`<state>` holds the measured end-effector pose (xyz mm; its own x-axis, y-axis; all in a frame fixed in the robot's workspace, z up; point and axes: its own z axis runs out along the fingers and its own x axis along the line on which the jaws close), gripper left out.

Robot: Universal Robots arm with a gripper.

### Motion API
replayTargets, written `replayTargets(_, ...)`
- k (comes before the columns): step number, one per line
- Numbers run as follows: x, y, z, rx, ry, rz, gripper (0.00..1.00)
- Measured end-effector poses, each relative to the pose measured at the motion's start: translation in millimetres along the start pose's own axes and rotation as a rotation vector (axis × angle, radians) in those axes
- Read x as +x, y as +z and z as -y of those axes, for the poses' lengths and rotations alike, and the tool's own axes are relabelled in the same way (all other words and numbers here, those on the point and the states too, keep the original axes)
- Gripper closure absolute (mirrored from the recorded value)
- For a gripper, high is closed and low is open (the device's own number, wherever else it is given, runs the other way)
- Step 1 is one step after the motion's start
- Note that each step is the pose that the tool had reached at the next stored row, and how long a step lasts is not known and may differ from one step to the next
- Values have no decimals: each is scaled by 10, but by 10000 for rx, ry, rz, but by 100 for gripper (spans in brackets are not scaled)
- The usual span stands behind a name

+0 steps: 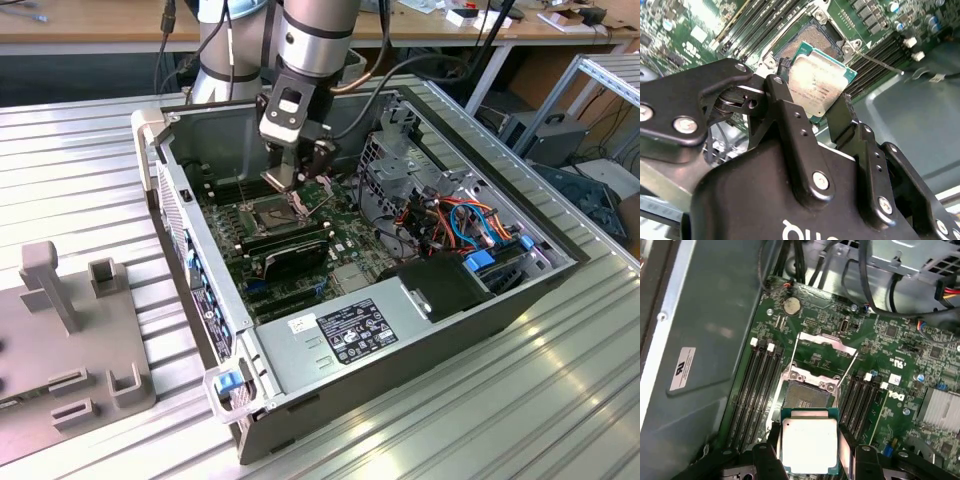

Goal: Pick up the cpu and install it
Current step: 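Place the cpu into insertion slot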

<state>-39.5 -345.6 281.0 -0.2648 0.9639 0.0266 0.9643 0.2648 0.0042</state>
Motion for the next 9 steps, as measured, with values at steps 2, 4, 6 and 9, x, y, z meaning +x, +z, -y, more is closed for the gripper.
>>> replayTargets(2,0,4,0,-10,390,2,45)
replayTargets(4,0,11,0,-25,959,4,45)
replayTargets(6,0,16,0,-37,1376,5,45)
replayTargets(9,-1,29,0,-61,2288,9,45)
